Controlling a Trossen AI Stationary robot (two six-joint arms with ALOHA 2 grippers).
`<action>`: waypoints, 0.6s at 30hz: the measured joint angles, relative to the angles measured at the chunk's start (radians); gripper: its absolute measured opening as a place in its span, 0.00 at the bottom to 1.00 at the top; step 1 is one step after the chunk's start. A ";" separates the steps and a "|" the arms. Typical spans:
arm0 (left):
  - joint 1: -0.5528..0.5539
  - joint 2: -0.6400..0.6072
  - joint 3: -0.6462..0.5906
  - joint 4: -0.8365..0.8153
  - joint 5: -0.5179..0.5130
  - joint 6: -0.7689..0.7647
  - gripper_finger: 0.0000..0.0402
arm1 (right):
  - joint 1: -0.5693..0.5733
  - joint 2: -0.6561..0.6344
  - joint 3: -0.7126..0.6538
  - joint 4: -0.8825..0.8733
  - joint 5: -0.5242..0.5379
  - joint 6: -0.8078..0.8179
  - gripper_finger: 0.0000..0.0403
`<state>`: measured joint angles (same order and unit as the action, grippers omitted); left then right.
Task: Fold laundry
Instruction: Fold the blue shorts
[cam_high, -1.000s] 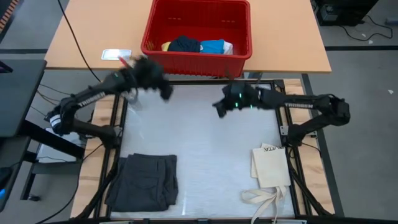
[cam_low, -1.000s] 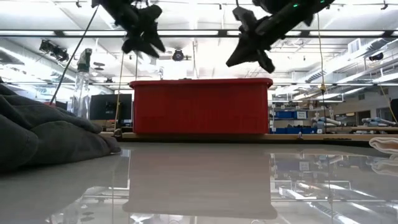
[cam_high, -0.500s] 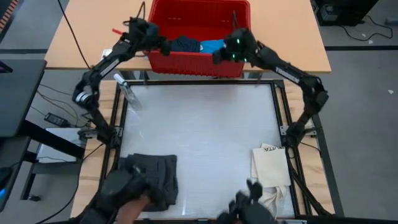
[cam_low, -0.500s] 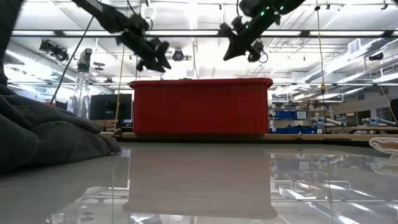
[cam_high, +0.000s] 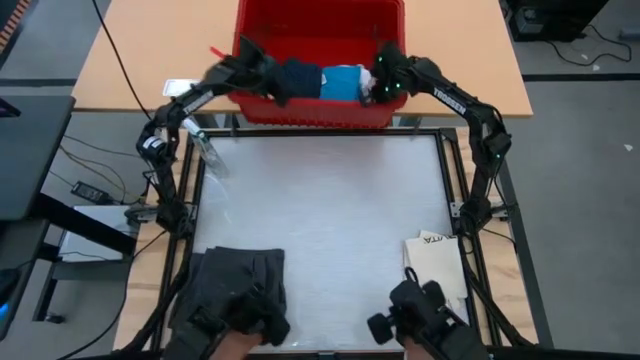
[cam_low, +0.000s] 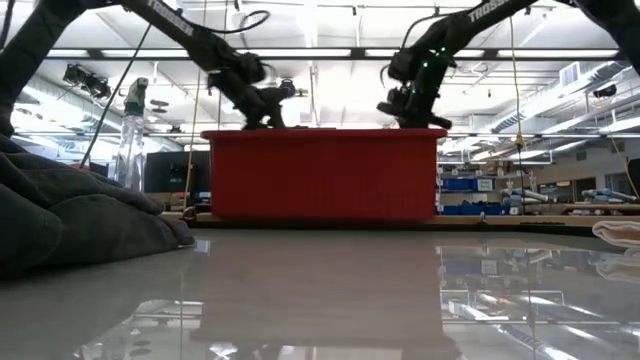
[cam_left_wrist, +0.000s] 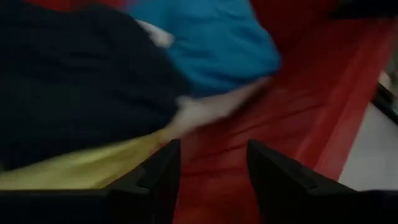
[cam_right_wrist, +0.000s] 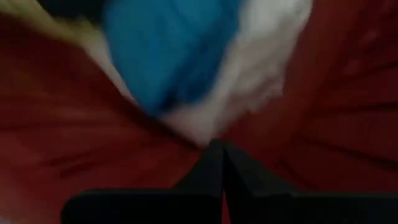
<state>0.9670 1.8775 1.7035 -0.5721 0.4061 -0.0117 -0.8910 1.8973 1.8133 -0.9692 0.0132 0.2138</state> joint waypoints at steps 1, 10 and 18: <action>-0.017 0.001 -0.002 -0.008 0.008 0.005 0.47 | 0.006 -0.004 -0.004 -0.040 0.003 -0.012 0.02; -0.108 -0.006 0.001 0.061 0.003 -0.001 0.47 | -0.018 -0.118 -0.003 -0.042 0.038 -0.062 0.05; -0.149 0.024 0.003 0.116 0.031 -0.039 0.46 | -0.061 -0.099 -0.001 0.218 -0.074 -0.146 0.13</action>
<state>0.8179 1.9015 1.7065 -0.4565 0.4368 -0.0507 -0.9517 1.7986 1.8118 -0.7512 -0.0605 0.0681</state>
